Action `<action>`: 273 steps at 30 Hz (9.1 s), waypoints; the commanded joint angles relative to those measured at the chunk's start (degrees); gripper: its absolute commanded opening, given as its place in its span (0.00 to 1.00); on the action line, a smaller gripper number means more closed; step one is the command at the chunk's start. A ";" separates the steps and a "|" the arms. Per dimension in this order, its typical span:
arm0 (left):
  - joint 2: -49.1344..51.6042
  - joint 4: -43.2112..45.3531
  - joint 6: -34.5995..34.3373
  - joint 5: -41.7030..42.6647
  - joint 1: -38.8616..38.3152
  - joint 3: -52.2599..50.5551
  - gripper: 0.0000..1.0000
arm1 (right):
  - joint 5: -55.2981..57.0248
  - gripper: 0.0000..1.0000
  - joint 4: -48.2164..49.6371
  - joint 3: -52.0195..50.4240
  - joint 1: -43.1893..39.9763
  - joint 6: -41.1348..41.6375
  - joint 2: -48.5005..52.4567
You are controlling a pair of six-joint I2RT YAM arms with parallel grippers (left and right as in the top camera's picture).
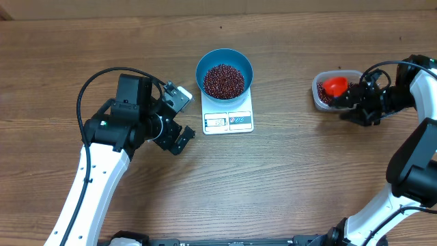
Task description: Scoop item into bowl and weigh 150g on scale
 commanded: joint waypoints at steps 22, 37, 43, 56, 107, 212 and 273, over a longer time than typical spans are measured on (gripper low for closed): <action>0.13 0.04 0.46 -0.15 0.42 0.17 0.99 | -0.35 1.00 2.78 -0.24 -0.07 5.66 0.35; 0.13 0.07 0.46 -0.15 0.42 0.17 1.00 | -0.37 1.00 6.82 -0.24 -0.09 7.56 0.35; 0.13 0.04 0.46 -0.15 0.42 0.17 0.99 | -0.37 1.00 6.51 0.17 -0.48 7.50 0.26; 0.13 0.07 0.46 -0.13 0.42 0.17 1.00 | -0.35 1.00 -0.37 9.75 -0.79 7.56 -10.36; 0.13 0.07 0.46 -0.15 0.42 0.17 0.99 | -0.79 1.00 17.49 11.98 -1.25 20.41 -44.54; 0.13 0.07 0.46 -0.15 0.42 0.17 1.00 | 17.33 1.00 87.27 -78.77 20.52 -14.38 -104.06; 0.13 0.07 0.46 -0.15 0.42 0.17 1.00 | 31.23 1.00 76.56 -89.85 22.05 6.49 -114.75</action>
